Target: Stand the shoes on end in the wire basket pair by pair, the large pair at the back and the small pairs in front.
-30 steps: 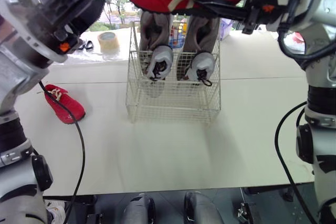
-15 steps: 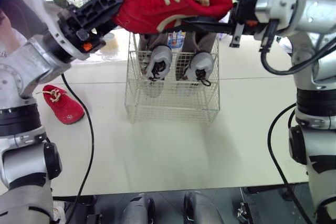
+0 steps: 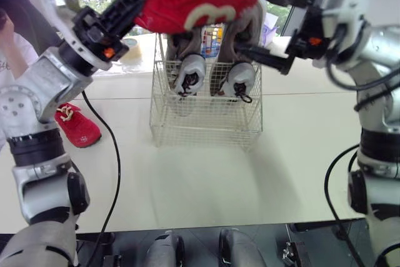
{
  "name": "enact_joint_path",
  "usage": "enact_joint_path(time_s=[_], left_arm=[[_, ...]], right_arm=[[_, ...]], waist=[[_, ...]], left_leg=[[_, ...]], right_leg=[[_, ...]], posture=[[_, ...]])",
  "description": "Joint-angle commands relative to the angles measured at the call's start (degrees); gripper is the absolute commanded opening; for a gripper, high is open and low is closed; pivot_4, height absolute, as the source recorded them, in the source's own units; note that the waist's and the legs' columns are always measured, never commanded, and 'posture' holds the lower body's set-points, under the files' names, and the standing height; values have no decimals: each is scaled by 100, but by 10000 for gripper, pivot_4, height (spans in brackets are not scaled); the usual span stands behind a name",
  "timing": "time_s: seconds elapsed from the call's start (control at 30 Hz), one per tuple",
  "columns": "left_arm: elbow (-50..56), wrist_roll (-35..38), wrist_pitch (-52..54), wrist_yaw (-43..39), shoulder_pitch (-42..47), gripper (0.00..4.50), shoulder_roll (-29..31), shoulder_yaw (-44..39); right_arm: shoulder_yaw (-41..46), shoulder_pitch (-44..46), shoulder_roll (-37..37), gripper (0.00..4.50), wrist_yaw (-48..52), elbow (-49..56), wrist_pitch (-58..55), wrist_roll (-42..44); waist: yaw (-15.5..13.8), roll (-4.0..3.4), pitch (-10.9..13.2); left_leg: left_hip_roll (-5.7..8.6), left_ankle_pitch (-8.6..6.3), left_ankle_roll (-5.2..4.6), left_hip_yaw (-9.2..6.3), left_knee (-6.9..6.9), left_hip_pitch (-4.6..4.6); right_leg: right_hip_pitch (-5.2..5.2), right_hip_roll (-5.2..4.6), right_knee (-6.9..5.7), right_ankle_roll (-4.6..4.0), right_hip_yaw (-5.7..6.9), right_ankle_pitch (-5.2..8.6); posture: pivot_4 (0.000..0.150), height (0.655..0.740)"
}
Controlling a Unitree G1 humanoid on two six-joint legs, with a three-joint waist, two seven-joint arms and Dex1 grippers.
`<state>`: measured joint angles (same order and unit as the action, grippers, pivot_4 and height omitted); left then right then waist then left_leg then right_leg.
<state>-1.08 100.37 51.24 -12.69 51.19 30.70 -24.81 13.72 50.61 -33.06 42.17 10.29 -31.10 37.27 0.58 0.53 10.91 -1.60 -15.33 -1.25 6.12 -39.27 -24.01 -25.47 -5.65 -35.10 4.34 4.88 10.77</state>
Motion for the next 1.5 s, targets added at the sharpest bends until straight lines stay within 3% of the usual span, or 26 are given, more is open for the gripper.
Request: enact_joint_path(time_s=[0.03,0.17,0.33,0.9,1.5], left_arm=[[827,-80,-883,347,-70,2304,-559,-261],[1227,-530,-1577,457,-217,2304,-1327,-109],[1075,-1242,-1762,123,-421,2304,-1780,348],[1238,-1241,-1684,14,-709,2304,-2107,599],[1322,-1015,-1532,39,-756,2304,-1905,600]], right_arm=[[766,-139,1307,44581,-2329,962,-726,2390],[782,-122,2707,44581,-4139,1350,-371,3651],[568,-66,3512,44581,-4776,1199,43,4361],[-73,-17,3198,44581,-4589,988,192,3932],[-217,-112,3214,44581,-4510,1084,504,3435]], waist=[[9,-1,0],[1,-3,0],[-32,-2,-3],[5,-2,-2],[13,-2,-2]], left_leg=[[-2,3,6,-1,3,2],[-7,9,15,-2,8,5],[5,-17,-34,-2,3,3],[1,-27,-53,-5,3,-6],[1,-28,-54,-7,3,-7]], right_leg=[[1,2,-1,-2,1,-1],[-1,12,-6,-7,3,-4],[9,11,4,-7,4,-4],[3,14,13,-4,4,-2],[2,14,14,-4,5,-2]], posture=[[1500,7400],[1500,7400],[1500,7400],[1500,7400],[1500,7400]])
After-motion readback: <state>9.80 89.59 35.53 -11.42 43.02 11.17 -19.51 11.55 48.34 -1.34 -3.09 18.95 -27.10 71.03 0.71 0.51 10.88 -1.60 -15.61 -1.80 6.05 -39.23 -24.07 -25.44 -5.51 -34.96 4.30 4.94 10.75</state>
